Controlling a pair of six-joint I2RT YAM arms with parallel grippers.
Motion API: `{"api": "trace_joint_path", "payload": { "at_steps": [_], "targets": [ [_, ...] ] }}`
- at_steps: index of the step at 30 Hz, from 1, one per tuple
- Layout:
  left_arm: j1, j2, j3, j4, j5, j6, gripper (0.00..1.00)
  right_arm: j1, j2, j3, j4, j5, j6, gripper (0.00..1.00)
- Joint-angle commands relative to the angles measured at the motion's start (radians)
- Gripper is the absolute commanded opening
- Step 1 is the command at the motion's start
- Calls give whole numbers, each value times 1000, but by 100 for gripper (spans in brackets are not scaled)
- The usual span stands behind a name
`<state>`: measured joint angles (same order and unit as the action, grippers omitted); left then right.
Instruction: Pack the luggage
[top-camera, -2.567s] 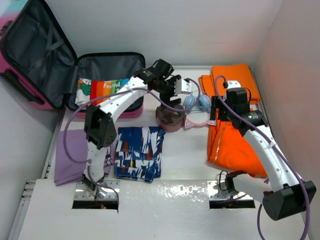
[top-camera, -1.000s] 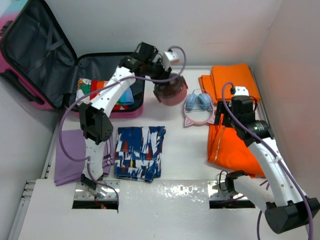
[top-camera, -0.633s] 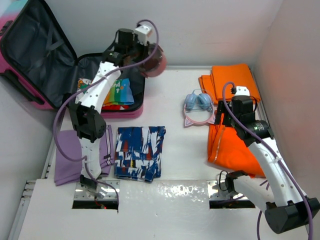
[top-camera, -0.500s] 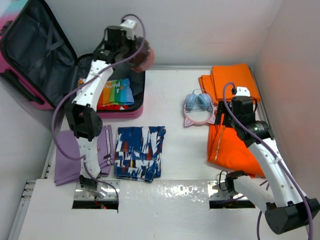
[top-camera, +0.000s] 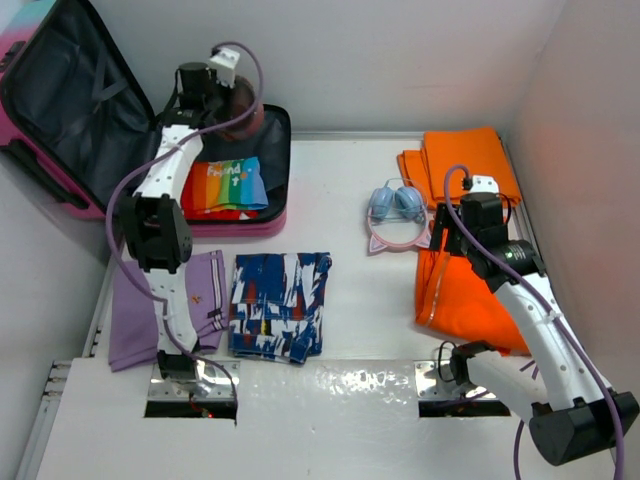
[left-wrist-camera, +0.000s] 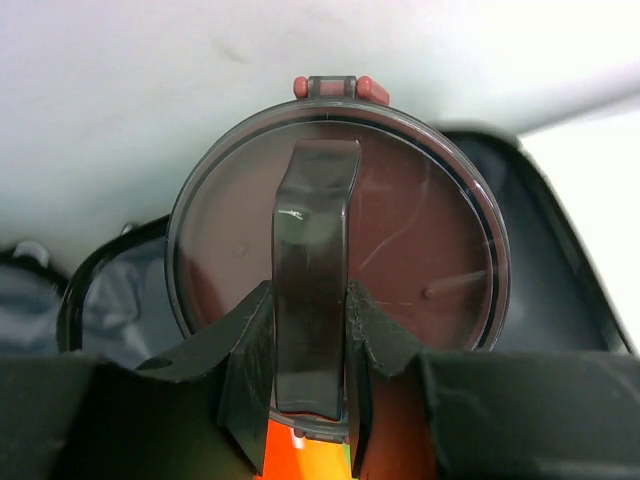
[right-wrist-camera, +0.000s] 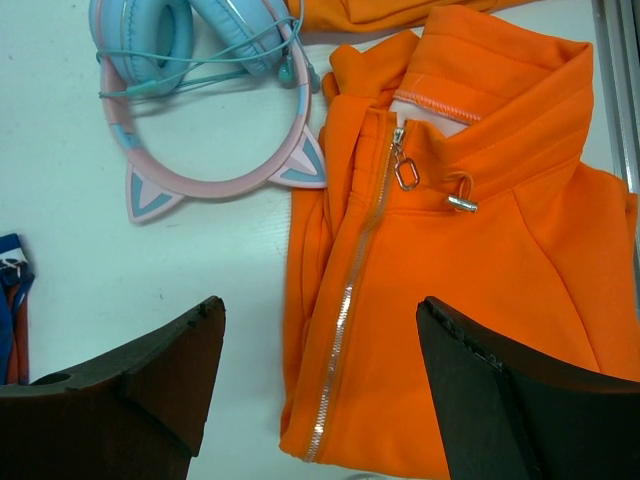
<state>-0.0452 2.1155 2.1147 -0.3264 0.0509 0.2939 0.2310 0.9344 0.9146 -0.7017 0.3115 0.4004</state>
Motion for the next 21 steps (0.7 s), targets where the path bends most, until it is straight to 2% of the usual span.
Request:
{"api": "trace_joint_path", "payload": {
  "at_steps": [1, 4, 8, 13, 14, 17, 18, 19, 21],
  "targets": [
    [7, 12, -1, 194, 164, 259, 0, -2, -2, 24, -4, 18, 8, 76],
    [25, 50, 45, 190, 248, 343, 0, -2, 1, 18, -12, 18, 9, 76],
    [36, 95, 91, 170, 237, 361, 0, -2, -6, 12, -19, 23, 15, 76],
    [71, 49, 53, 118, 325, 381, 0, -2, -16, 9, -30, 34, 8, 76],
    [82, 11, 45, 103, 387, 413, 0, -2, -14, 12, -35, 35, 5, 76],
    [134, -57, 40, -12, 534, 516, 0, -2, -14, 12, -41, 35, -5, 76],
    [146, -71, 56, -125, 552, 562, 0, -2, -16, 7, -38, 34, -5, 76],
    [149, -84, 59, -182, 561, 653, 0, -2, -14, 3, -36, 32, -3, 76],
    [151, -123, 35, -319, 576, 737, 0, -2, -14, -12, -19, 18, 8, 76]
  ]
}}
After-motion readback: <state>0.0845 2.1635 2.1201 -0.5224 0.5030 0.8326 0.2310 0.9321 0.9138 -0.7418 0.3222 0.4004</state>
